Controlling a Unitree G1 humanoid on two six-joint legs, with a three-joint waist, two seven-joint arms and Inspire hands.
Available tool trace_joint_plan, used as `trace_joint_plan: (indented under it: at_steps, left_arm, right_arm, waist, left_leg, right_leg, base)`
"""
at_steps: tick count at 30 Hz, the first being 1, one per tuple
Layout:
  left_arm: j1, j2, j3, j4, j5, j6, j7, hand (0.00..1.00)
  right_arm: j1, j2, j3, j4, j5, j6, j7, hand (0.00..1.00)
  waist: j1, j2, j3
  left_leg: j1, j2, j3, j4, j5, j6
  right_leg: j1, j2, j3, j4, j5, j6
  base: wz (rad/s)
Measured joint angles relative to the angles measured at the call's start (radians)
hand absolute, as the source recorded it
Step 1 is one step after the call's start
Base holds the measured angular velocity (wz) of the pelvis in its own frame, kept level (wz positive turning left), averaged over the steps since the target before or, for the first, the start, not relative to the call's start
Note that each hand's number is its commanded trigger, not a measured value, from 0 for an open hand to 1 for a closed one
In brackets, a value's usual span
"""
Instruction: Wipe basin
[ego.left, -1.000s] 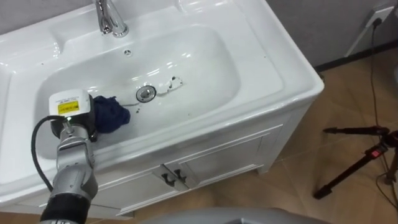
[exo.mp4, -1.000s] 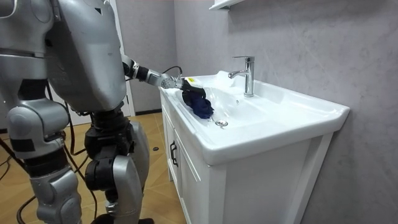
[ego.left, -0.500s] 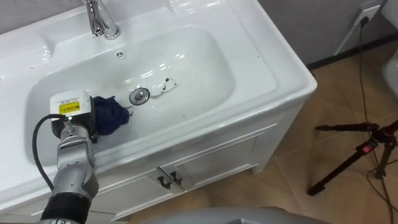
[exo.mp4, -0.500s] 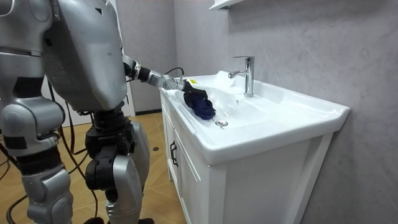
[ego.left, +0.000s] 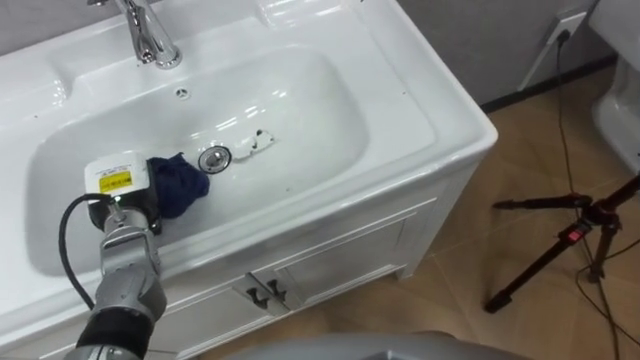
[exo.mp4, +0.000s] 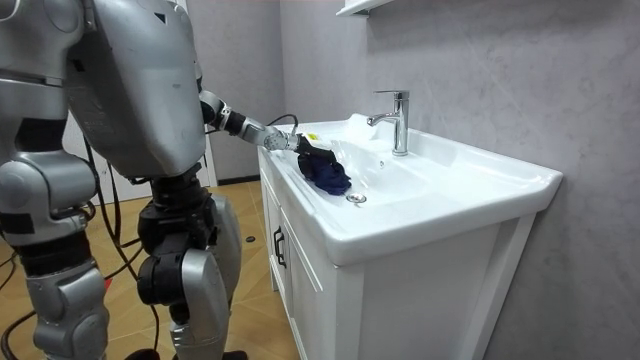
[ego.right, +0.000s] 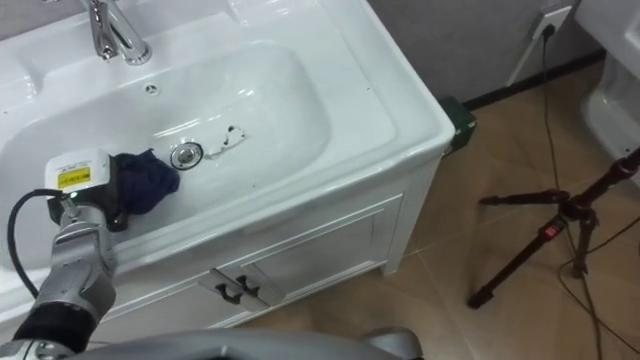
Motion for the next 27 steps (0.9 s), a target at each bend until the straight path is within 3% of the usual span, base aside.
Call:
trace_joint_plan:
  at_steps: [8,13,20,27]
  left_arm:
    - [0.000,-0.006,-0.002,0.010,-0.161,-0.003,0.022,1.00]
    - [-0.012,-0.012,-0.001,0.036,-0.167,-0.004,0.028,1.00]
    - [-0.031,-0.034,-0.015,0.050,-0.184,-0.005,0.033,1.00]
    - [-0.078,-0.054,-0.102,0.061,-0.210,-0.001,0.023,1.00]
  right_arm:
    - [0.004,0.004,0.011,-0.018,0.000,0.002,0.000,0.00]
    - [0.011,0.008,0.007,-0.043,-0.012,0.000,0.001,0.00]
    - [0.037,0.015,0.009,-0.073,-0.014,0.007,0.009,0.00]
    - [0.042,0.032,0.018,-0.067,-0.039,0.036,0.031,0.00]
  waist:
    - [-0.007,0.000,0.0000]
    - [-0.025,0.000,0.0001]
    - [-0.035,0.001,0.0005]
    - [-0.097,0.001,0.0008]
  left_leg:
    - [0.004,0.000,0.002,0.000,0.001,0.002]
    - [0.005,0.000,0.006,-0.001,0.003,0.005]
    - [0.021,0.000,0.051,-0.015,0.004,0.006]
    - [0.032,-0.002,0.065,-0.016,0.004,0.006]
  right_leg:
    - [0.001,0.000,0.005,0.003,0.000,0.000]
    - [0.003,-0.001,0.004,0.004,0.000,0.000]
    - [-0.006,0.000,0.053,0.005,-0.001,0.004]
    - [-0.006,-0.004,0.064,0.007,-0.002,0.008]
  base:
    - [0.00]
    - [0.00]
    - [-0.17]
    - [-0.04]
